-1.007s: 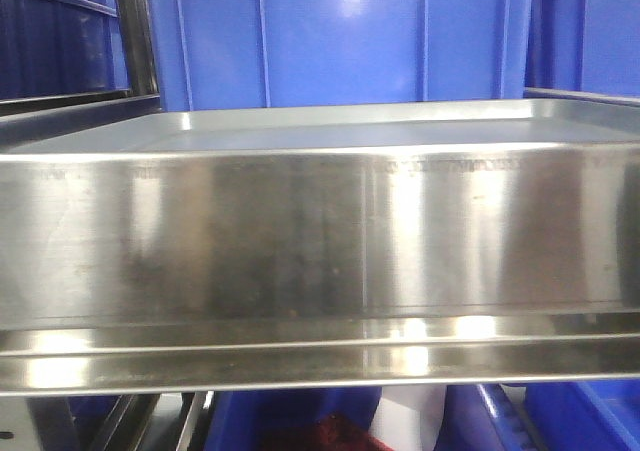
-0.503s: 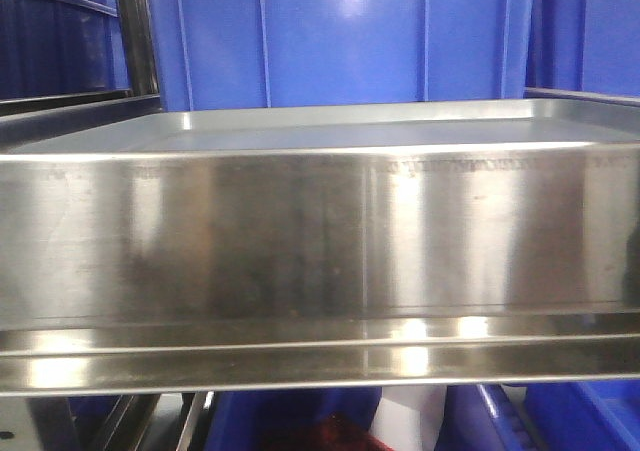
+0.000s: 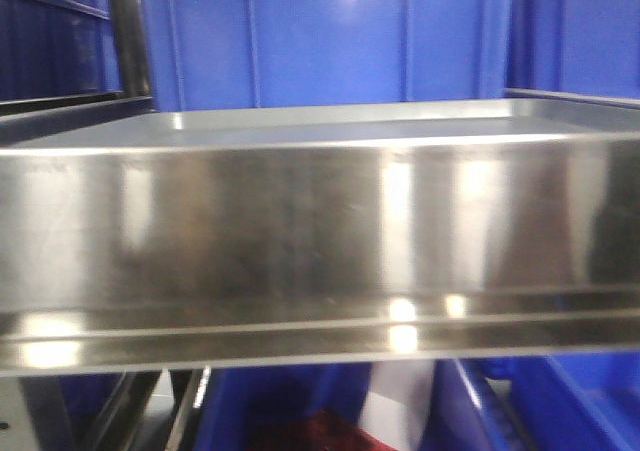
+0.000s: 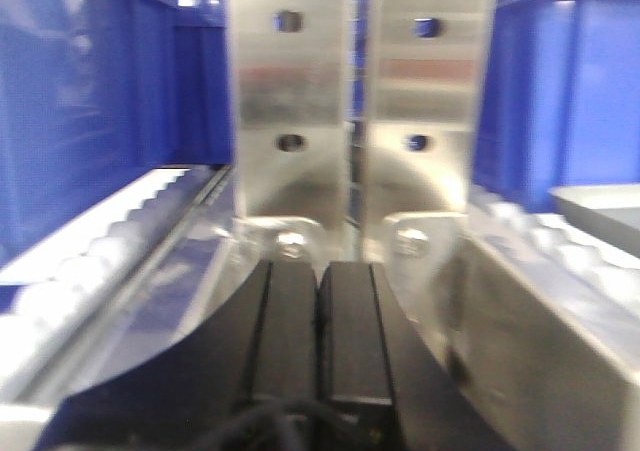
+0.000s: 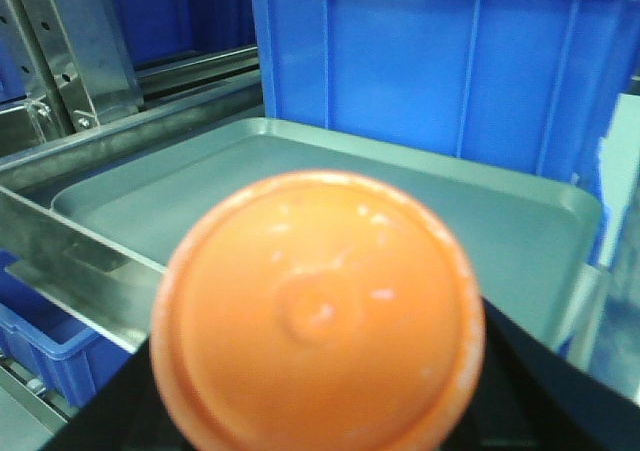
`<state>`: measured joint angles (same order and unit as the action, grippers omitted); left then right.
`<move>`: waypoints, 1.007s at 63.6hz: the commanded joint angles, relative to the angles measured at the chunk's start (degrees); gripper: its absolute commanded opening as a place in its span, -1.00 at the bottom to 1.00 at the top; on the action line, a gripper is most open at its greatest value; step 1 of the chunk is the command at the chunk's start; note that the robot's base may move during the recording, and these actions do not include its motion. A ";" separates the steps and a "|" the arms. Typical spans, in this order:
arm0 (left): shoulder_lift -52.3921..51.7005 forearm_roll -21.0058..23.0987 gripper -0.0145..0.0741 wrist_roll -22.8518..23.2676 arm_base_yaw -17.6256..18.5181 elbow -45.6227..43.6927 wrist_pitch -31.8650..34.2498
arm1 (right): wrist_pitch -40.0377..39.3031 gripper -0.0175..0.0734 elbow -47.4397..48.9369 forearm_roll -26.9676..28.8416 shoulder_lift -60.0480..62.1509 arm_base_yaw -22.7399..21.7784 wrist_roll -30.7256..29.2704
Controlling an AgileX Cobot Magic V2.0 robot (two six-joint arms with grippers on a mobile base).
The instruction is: Grab orange capacitor from left shelf to right conveyor
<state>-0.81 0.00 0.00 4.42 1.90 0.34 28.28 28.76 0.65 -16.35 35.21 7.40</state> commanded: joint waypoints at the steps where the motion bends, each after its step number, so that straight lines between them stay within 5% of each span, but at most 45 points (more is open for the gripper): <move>1: 0.58 0.31 -0.91 0.00 0.11 -0.45 4.84 | -5.12 -0.50 1.45 -0.65 -0.49 -0.21 -0.41; 64: 0.58 0.31 -0.91 0.00 0.11 -0.45 4.84 | -5.12 -0.50 1.45 -0.65 -0.49 -0.21 -0.41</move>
<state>-0.81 0.00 0.00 4.42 1.90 0.34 28.28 28.68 0.65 -16.35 35.21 7.40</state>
